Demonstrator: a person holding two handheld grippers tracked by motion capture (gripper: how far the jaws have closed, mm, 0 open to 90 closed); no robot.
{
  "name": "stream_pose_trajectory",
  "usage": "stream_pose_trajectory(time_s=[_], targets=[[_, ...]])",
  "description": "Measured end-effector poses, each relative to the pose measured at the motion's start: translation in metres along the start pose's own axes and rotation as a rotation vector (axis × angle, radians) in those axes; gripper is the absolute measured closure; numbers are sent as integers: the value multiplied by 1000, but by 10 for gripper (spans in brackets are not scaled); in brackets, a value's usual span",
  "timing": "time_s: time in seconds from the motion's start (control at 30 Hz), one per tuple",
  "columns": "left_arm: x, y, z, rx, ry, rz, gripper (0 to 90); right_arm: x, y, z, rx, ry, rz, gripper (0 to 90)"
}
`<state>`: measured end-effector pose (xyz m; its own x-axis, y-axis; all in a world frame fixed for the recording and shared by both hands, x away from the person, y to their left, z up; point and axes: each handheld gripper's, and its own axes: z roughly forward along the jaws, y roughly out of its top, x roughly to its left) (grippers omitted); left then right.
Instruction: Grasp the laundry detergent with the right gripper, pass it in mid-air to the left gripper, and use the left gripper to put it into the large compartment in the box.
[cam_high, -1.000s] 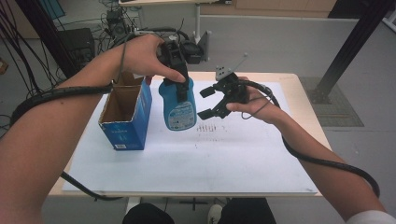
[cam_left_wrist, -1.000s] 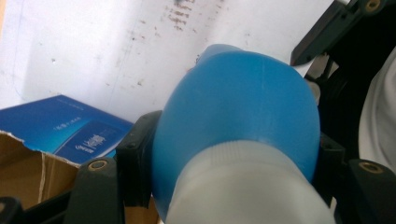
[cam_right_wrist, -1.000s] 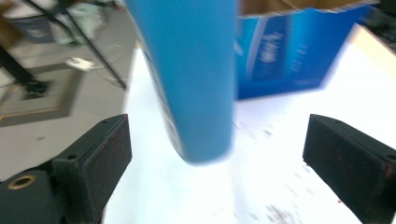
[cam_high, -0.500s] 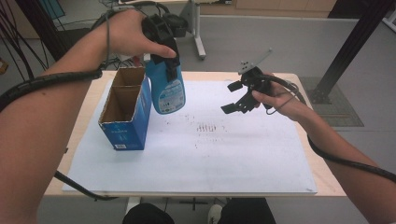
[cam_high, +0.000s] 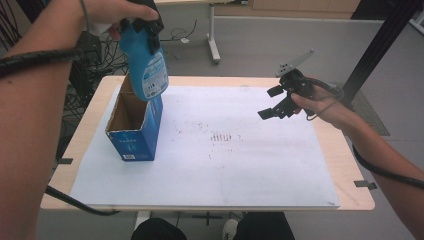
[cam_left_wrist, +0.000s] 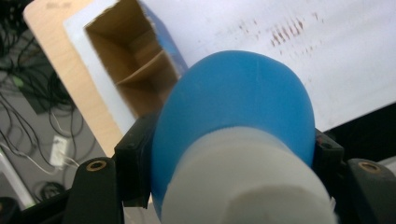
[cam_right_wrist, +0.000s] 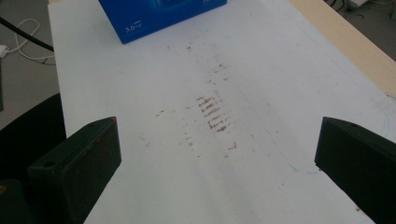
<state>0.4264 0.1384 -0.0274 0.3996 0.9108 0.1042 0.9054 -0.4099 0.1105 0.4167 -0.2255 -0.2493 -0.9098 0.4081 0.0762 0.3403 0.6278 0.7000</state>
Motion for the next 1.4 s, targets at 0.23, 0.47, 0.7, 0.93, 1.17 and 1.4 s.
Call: stream_pose_trajectory(time_s=[0.23, 0.47, 0.7, 0.93, 1.17, 1.4], targets=[[23, -2, -14, -20, 43, -224, 353, -3, -4, -6, 29, -32, 6, 3], [45, -6, -15, -17, 64, -398, 353, -6, -7, -12, 46, -59, 8, 3], [65, -11, -6, -18, 74, -528, 353, -8, -9, -14, 62, -65, 6, 3], [76, -13, 5, -16, 64, -582, 354, -12, -11, -11, 71, -63, 12, 3], [81, -13, 23, -5, 44, -595, 354, -14, -11, -8, 74, -55, 12, 3], [86, -16, 41, 1, 10, -608, 354, -14, -11, -7, 80, -51, 7, 3]])
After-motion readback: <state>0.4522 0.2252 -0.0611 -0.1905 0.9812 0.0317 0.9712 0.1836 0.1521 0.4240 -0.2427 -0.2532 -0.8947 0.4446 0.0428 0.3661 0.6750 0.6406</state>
